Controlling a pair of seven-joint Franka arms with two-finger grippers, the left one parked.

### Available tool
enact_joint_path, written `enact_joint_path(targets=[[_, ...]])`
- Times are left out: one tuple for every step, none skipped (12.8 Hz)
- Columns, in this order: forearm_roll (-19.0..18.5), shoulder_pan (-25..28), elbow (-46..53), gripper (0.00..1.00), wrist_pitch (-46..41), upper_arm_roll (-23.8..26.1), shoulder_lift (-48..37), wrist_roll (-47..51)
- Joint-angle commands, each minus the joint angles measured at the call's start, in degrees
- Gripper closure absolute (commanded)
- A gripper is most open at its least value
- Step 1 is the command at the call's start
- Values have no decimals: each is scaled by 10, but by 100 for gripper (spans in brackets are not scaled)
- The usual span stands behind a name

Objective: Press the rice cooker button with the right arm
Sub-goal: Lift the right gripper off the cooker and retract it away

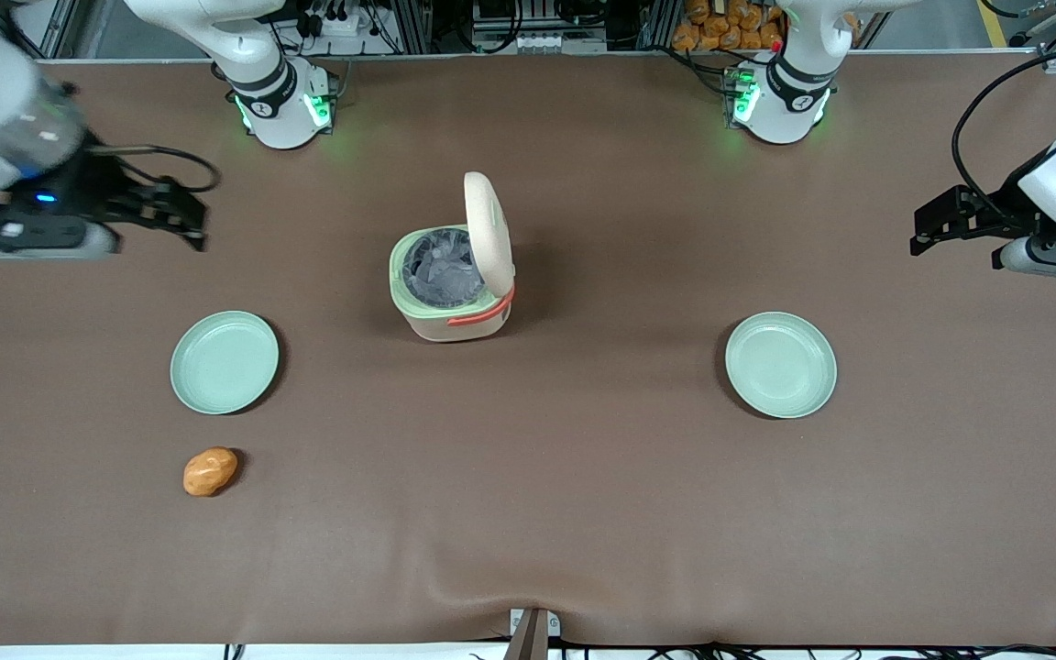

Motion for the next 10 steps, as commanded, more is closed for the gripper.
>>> enact_joint_path(targets=[[20,-6,-39,0,-7,-48,-39,-66],[38,-11,-55,0,-6,-68,-51,-79],[45,-15,-66,0,-4,-79,-62,-91],[45,-16,-72,0,-6,-93,-65,-120],[45,-16,-86,0,-3,-108,-71,-150],[45,-16,-94,0,-3,-113,-74,-157],[43,-16,-98,0,-3,-116,-76,-157],[43,-15,-99,0,-6,-122,-76,-158],[43,-15,-99,0,-8,-123,-79,-160],[43,-15,-99,0,-9,-124,-84,-165]])
